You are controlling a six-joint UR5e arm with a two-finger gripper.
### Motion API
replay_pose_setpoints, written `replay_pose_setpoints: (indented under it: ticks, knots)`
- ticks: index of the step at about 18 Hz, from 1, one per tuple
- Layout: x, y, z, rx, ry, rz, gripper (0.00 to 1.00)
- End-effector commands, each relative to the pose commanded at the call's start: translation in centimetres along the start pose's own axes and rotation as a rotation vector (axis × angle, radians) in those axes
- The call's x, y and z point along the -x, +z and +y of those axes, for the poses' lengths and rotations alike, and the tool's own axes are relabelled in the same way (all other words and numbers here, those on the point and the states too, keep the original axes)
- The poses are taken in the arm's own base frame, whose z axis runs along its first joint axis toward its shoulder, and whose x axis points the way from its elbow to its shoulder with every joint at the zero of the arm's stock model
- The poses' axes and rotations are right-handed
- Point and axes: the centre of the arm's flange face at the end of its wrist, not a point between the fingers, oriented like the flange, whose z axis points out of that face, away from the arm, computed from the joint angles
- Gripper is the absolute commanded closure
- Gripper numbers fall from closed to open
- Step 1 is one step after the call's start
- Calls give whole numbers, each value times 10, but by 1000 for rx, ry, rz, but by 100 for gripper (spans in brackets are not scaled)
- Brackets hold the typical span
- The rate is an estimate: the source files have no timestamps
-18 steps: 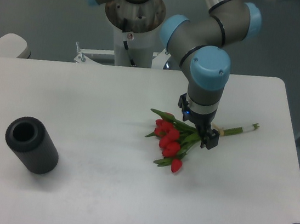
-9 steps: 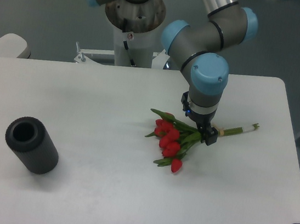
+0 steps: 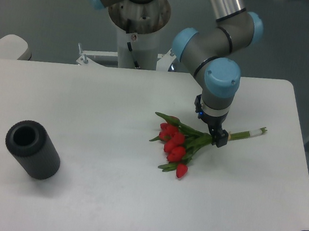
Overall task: Pick up the flowers from the table
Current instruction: 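Close the gripper around the tulip stems below the blooms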
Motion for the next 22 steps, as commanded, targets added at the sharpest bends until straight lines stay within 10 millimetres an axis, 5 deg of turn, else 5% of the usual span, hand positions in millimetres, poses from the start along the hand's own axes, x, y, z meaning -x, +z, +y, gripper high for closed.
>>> replay_pose_setpoints:
  ticks: [18, 22]
  knots:
    - [-2, 32, -20, -7, -49, -2, 1]
    - [-1, 30, -22, -7, -47, -7, 33]
